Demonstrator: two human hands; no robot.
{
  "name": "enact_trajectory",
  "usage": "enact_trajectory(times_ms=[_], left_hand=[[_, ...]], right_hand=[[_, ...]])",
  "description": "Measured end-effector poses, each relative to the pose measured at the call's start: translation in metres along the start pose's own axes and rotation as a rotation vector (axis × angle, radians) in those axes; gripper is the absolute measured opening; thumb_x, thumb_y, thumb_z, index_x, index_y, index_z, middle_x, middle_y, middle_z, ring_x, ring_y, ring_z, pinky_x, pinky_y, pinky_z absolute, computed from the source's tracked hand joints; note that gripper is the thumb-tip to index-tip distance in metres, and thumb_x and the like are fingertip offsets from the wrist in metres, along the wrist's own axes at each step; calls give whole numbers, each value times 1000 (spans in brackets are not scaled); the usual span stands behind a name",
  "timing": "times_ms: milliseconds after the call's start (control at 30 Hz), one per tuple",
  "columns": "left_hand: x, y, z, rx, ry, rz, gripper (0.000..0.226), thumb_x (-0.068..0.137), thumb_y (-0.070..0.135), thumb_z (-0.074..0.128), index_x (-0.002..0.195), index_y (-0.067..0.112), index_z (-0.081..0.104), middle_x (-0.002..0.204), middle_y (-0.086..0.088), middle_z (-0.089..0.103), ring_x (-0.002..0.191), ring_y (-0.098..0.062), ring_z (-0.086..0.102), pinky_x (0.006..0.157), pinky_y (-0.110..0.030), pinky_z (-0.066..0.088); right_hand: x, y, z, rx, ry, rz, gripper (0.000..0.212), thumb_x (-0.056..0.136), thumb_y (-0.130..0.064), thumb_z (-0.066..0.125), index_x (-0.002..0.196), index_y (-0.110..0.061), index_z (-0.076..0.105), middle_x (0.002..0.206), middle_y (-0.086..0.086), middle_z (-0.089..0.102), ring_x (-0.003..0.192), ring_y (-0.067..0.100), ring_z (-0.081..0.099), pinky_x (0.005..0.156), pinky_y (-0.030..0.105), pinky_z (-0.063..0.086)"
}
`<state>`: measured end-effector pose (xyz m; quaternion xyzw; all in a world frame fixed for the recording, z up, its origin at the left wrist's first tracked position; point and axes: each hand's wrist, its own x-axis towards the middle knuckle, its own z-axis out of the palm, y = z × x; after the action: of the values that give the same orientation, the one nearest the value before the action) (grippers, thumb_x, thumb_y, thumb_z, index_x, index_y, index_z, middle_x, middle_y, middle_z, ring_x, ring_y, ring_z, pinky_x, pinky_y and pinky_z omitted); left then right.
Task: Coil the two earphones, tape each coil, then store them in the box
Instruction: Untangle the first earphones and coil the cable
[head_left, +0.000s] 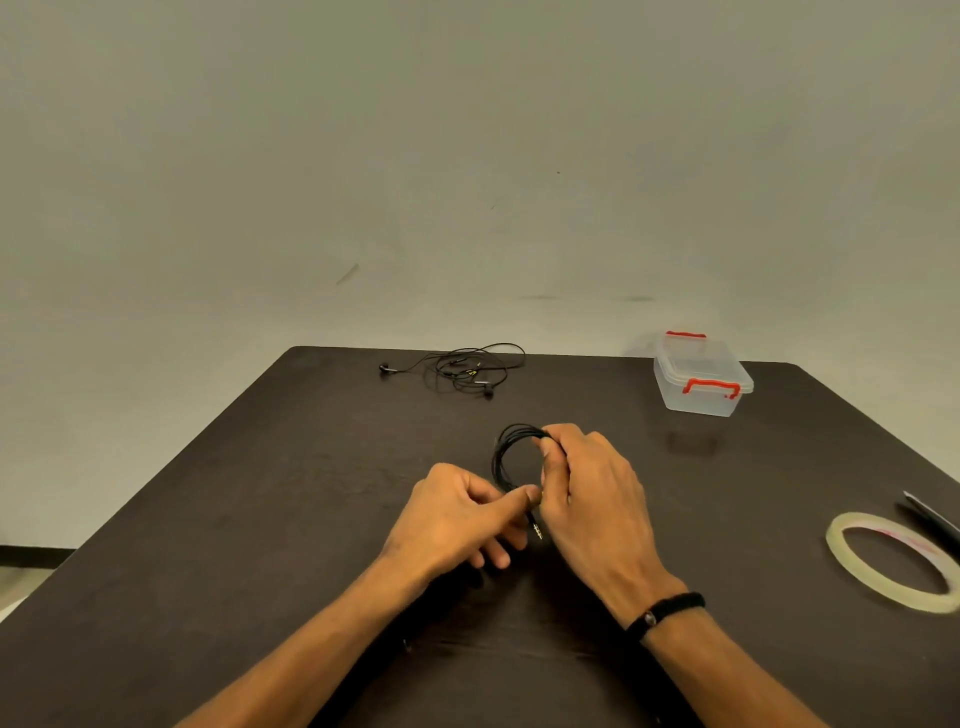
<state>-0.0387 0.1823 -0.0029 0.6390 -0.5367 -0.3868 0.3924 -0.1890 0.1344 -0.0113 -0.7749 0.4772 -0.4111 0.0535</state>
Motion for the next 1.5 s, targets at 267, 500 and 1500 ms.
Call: enact_trajectory(times_ms=[267, 500, 1500], left_hand=[[12, -9, -20, 462, 98, 256, 26, 88, 44, 71, 74, 22, 72, 66, 10, 73, 58, -5, 67, 62, -24, 53], [26, -20, -47, 686, 435, 343, 25, 85, 49, 69, 76, 26, 69, 65, 11, 66, 65, -9, 62, 64, -28, 48], [14, -6, -17, -975, -325, -156, 12, 90, 14, 70, 101, 15, 75, 98, -7, 75, 80, -15, 64, 68, -27, 45]], right_hand=[[14, 24, 0, 94, 54, 120, 29, 104, -39, 36, 106, -28, 63, 79, -5, 66, 78, 23, 64, 70, 48, 54], [17, 14, 0, 617, -135, 349, 25, 108, -18, 54, 95, -20, 75, 66, -10, 68, 60, 4, 54, 63, 28, 44], [-4, 3, 14, 271, -23, 137, 19, 107, -25, 52, 103, -28, 70, 81, -14, 72, 77, 9, 68, 68, 40, 56]])
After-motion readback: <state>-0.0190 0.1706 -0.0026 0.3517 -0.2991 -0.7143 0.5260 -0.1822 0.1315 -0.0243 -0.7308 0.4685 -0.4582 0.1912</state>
